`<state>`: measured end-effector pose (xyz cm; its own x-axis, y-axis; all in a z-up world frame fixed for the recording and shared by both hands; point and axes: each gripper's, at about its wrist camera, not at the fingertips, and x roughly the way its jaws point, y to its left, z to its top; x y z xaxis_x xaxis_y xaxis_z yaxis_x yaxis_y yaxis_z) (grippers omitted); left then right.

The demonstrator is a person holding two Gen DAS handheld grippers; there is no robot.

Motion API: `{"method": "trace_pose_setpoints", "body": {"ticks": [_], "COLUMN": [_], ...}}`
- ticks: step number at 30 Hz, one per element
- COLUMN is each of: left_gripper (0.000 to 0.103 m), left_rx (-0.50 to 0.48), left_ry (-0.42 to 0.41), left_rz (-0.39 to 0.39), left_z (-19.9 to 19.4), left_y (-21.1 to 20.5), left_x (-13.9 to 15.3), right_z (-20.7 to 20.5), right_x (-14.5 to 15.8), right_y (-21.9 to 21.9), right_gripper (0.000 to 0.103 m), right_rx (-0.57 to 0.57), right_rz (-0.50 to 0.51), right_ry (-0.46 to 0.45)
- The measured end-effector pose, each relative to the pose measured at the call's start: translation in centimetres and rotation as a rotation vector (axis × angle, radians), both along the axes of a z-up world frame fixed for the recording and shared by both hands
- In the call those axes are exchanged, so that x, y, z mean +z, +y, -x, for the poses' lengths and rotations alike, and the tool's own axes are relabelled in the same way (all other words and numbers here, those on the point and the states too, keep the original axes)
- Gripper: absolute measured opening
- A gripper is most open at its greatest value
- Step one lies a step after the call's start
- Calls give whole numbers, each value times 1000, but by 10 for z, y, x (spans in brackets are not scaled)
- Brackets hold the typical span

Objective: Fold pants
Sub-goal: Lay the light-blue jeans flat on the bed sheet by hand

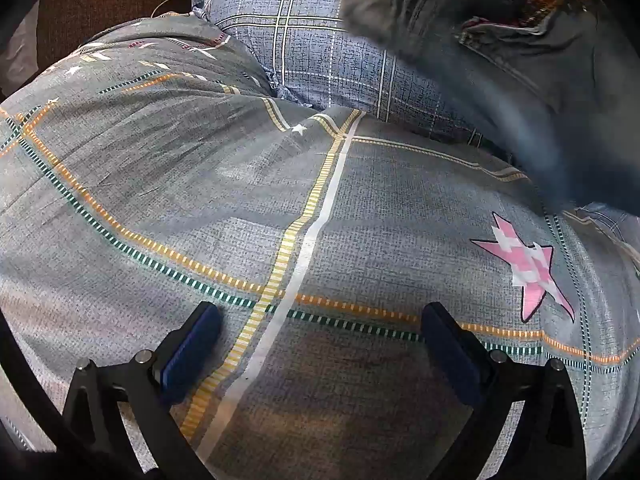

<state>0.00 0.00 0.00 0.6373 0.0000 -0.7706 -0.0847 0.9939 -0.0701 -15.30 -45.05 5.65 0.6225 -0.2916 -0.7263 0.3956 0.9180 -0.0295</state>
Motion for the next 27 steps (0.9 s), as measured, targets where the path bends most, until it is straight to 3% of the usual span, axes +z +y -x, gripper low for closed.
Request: {"method": "trace_pose_setpoints", "body": {"ticks": [27], "left_gripper": [101], "left_rx": [4], "left_ry": [0], "left_rz": [-12], "left_z": [0], "left_y": [-1], "left_x": [0], "right_z": [5], "right_x": [2], "right_y": [8], "right_gripper": [103], "right_rx": [1], "right_rz": [1], "right_ry": [0]}}
